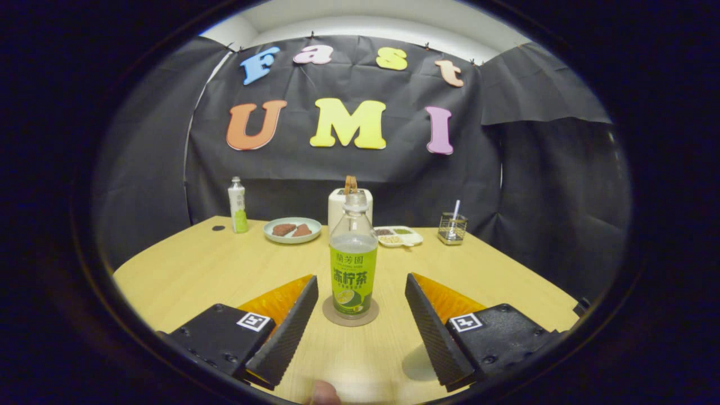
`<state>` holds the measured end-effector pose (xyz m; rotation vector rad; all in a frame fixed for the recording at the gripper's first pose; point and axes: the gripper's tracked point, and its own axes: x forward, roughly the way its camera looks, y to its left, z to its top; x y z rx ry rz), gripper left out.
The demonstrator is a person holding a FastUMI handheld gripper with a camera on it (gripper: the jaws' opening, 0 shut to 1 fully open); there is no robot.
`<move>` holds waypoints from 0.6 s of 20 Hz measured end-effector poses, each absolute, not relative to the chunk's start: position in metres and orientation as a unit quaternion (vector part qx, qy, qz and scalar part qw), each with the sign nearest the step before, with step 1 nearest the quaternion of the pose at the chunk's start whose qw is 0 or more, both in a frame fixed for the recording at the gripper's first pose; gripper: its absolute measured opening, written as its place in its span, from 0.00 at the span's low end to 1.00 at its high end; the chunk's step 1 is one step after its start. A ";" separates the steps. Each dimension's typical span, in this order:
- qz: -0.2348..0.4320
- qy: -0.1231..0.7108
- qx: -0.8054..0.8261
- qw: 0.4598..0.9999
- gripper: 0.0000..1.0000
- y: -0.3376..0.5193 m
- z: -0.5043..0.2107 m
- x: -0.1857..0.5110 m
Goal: Take the bottle from table, then pour the juice into the cup, finally place the bottle on the coaster
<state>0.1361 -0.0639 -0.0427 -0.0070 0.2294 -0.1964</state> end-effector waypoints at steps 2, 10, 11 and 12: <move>-0.091 0.089 -0.012 0.992 1.00 -0.057 -0.022 0.111; -0.066 0.027 0.005 0.997 1.00 -0.028 0.003 0.025; -0.070 0.027 0.003 0.997 1.00 -0.029 0.002 0.018; -0.074 0.023 0.007 0.997 1.00 -0.029 0.001 0.010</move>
